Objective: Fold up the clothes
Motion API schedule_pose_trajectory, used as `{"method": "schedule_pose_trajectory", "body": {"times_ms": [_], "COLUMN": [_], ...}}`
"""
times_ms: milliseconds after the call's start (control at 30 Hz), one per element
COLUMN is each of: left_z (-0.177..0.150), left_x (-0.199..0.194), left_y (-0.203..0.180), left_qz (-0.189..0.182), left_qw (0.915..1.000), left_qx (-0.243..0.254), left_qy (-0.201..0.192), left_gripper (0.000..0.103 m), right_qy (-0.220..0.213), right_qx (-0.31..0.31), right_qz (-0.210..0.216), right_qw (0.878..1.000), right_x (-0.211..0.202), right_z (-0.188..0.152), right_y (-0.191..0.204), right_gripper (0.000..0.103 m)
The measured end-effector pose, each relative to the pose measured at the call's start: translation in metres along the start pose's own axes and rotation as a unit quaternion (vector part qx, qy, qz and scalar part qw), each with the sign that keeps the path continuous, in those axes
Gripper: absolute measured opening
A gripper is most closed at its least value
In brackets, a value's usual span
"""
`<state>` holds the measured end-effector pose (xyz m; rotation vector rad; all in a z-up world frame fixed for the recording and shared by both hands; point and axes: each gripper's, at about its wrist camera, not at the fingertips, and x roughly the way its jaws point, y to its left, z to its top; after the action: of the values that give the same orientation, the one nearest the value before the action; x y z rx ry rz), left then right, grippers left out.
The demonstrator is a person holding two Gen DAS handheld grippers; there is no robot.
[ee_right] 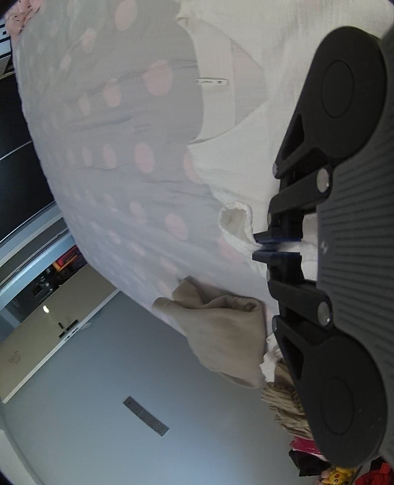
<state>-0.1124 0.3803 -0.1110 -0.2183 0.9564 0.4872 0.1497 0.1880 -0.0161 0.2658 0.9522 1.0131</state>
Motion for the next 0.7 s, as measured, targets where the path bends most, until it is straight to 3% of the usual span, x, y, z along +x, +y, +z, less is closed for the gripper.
{"method": "schedule_pose_trajectory", "body": {"times_ms": [200,333,400,467,700], "left_z": [0.018,0.019,0.018,0.016,0.013], "left_x": [0.011,0.018,0.020,0.020,0.022], "left_y": [0.004,-0.001,-0.006,-0.012,-0.018], "left_qz": [-0.002,0.003,0.005,0.007,0.014], "left_qw": [0.9991,0.9995,0.9998,0.9998,0.9996], "left_qx": [-0.038,-0.030,-0.012,0.007,0.022], "left_qy": [-0.019,-0.013,-0.013,-0.016,-0.007], "left_gripper": [0.050,0.029,0.025,0.017,0.016], "right_qy": [-0.032,-0.061,-0.065,-0.058,0.021], "right_qx": [0.010,0.020,0.028,0.036,0.053], "right_qz": [-0.005,-0.035,-0.067,-0.106,-0.202], "right_qw": [0.999,0.997,0.995,0.992,0.978], "right_x": [-0.027,-0.049,-0.057,-0.061,-0.035], "right_z": [0.007,0.012,0.013,0.010,-0.021], "right_y": [-0.006,-0.026,-0.042,-0.059,-0.119], "right_gripper": [0.006,0.006,0.006,0.005,0.005]}}
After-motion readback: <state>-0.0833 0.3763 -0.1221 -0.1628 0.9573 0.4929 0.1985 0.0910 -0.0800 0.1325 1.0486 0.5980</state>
